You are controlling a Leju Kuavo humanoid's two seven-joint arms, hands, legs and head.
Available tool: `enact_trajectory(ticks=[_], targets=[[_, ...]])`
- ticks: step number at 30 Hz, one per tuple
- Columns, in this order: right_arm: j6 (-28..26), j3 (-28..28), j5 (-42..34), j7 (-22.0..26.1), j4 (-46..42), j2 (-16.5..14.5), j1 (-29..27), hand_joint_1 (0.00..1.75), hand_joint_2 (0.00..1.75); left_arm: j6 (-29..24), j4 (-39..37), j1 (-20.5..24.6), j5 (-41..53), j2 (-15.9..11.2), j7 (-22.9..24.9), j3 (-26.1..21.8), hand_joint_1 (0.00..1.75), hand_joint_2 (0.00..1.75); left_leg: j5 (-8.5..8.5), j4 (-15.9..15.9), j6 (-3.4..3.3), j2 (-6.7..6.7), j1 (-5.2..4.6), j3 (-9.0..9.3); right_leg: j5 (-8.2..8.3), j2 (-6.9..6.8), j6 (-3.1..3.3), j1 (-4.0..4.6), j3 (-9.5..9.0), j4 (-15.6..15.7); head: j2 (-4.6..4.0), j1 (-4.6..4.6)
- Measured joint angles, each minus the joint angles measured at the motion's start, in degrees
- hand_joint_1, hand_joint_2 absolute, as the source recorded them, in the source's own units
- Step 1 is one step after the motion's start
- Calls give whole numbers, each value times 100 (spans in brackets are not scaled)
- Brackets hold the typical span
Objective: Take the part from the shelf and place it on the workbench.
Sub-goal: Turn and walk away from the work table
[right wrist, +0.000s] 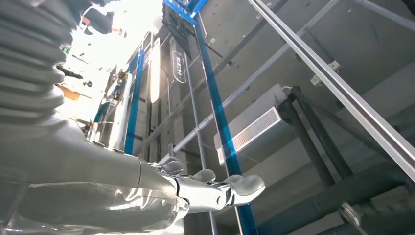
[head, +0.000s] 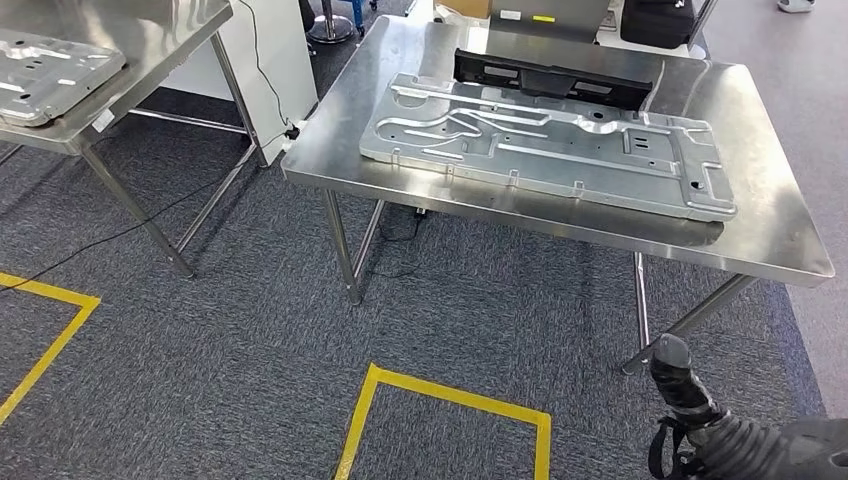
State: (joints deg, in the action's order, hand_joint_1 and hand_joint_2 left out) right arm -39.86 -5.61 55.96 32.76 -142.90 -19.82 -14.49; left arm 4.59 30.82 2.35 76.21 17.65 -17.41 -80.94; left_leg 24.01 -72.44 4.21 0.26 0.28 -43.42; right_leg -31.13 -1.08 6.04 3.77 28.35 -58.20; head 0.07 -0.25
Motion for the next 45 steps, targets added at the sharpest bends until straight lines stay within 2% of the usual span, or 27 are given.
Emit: enact_trajectory(ticks=[2,3,4,6,8,10,11,12,13,14,16,17,19,21,23,26,28,29,32,34,36,38,40,42,43,44,45], targets=[[-7,3,-144,79,-2,-1,-45,0,175,0,1,32,2,-7,-7,-7,0,0,153,621,-84,-14,10,606,-43,-5,-70,4,95,-154,0,0],[-9,3,-257,137,-2,-1,-88,0,175,0,2,53,4,-8,-12,-13,0,0,274,830,-172,-21,1,767,-70,-8,-110,3,114,-207,0,0],[-10,3,-387,190,-1,-2,-151,0,175,1,3,68,7,-8,-16,-22,0,0,349,944,-282,-24,-11,820,-93,-9,-147,3,130,-229,0,1],[-10,2,-620,249,2,-4,-307,0,175,6,7,66,19,2,-21,-44,0,0,330,1082,-468,-2,2,835,-125,8,-219,16,124,-229,0,2],[-10,2,-791,262,2,-4,-456,0,87,14,22,54,37,12,-22,-66,0,0,205,1219,-569,33,63,845,-334,58,-345,-30,196,-417,0,10],[-10,1,-917,207,5,-2,-584,0,0,20,42,52,50,11,-22,-87,0,0,100,1275,-578,48,120,789,-757,90,-504,-188,428,-975,0,17],[-10,1,-970,164,8,2,-645,0,0,23,49,51,52,11,-22,-98,0,0,67,1283,-556,49,148,744,-927,91,-575,-276,552,-1274,0,16],[-10,1,-1003,119,10,8,-704,0,0,26,52,47,54,11,-22,-111,0,0,39,1283,-525,48,182,699,-993,91,-645,-358,615,-1453,0,16],[-10,1,-1024,88,12,18,-753,0,0,29,55,43,54,11,-22,-125,0,0,14,1281,-491,47,221,664,-941,90,-716,-433,583,-1441,0,16],[-10,1,-1037,68,13,28,-792,0,0,32,56,40,54,12,-22,-140,0,0,-8,1280,-451,47,264,642,-787,87,-786,-503,444,-1213,0,16],[-10,1,-1046,55,15,45,-841,0,0,38,68,37,55,9,-22,-164,0,0,-50,1276,-347,43,329,625,-390,72,-934,-617,-2,-394,0,17],[-10,1,-1047,51,16,51,-859,0,0,39,79,37,55,12,-23,-173,0,0,-72,1281,-284,39,342,628,-250,75,-965,-639,-161,-73,0,17],[-10,1,-1052,45,20,63,-891,0,0,39,102,37,55,19,-24,-182,0,0,-132,1325,-153,36,343,650,-148,80,-933,-620,-229,133,0,17],[-10,2,-1057,42,18,72,-914,0,0,39,103,35,55,28,-23,-185,0,0,-195,1400,-41,37,369,681,-88,99,-792,-594,-179,107,0,15],[-10,4,-1058,42,15,76,-923,0,0,40,104,32,55,32,-22,-187,0,0,-30,1226,-25,36,381,608,-10,90,-651,-572,-145,129,0,12],[-10,5,-1057,42,17,78,-940,0,0,40,105,28,55,32,-22,-189,0,0,657,104,-126,30,282,167,62,64,-489,-450,-57,134,0,10],[-10,5,-1058,42,19,80,-946,0,0,39,106,14,55,32,-22,-190,0,0,823,-332,-221,26,175,68,85,57,-417,-333,-12,124,0,10],[-10,5,-1059,42,20,80,-948,0,0,39,106,8,55,32,-22,-190,0,0,752,-217,-295,23,115,190,91,61,-391,-274,-5,121,0,10],[-10,5,-1056,5,22,83,-955,0,0,39,127,7,55,11,-23,-190,0,0,403,926,-649,13,-74,913,77,66,-342,-150,-20,103,0,12],[-10,17,-1046,-82,27,92,-981,0,0,40,152,13,55,4,-26,-190,0,0,378,1337,-791,14,-146,1141,64,52,-349,-162,4,77,0,11],[-10,56,-1027,-193,28,111,-1027,0,0,44,157,17,55,25,-26,-191,0,0,350,1439,-790,14,-144,1181,60,48,-378,-180,16,81,0,7],[-10,102,-999,-300,18,134,-1083,0,0,54,167,15,55,39,-23,-193,0,0,292,1562,-780,23,-80,1226,-40,81,-449,-183,51,-33,0,10],[-10,134,-946,-415,11,169,-1140,0,0,66,184,20,55,49,-21,-195,0,0,255,1637,-769,34,-16,1246,-345,110,-573,-257,309,-557,0,15],[4,159,-883,-550,12,213,-1196,0,0,83,192,23,56,60,-19,-195,0,0,254,1641,-744,41,34,1233,-624,111,-702,-388,667,-1225,0,15],[44,167,-857,-637,13,229,-1229,0,0,92,194,22,55,69,-13,-197,0,0,260,1637,-715,41,67,1235,-622,109,-767,-453,747,-1367,0,15],[117,172,-838,-741,14,240,-1269,0,0,100,197,22,51,82,-4,-202,0,0,269,1630,-677,40,108,1242,-509,106,-831,-514,723,-1307,0,14],[227,174,-834,-851,15,246,-1318,0,0,107,204,22,41,96,8,-208,0,0,282,1615,-629,36,156,1254,-302,101,-893,-569,582,-1026,0,14]])
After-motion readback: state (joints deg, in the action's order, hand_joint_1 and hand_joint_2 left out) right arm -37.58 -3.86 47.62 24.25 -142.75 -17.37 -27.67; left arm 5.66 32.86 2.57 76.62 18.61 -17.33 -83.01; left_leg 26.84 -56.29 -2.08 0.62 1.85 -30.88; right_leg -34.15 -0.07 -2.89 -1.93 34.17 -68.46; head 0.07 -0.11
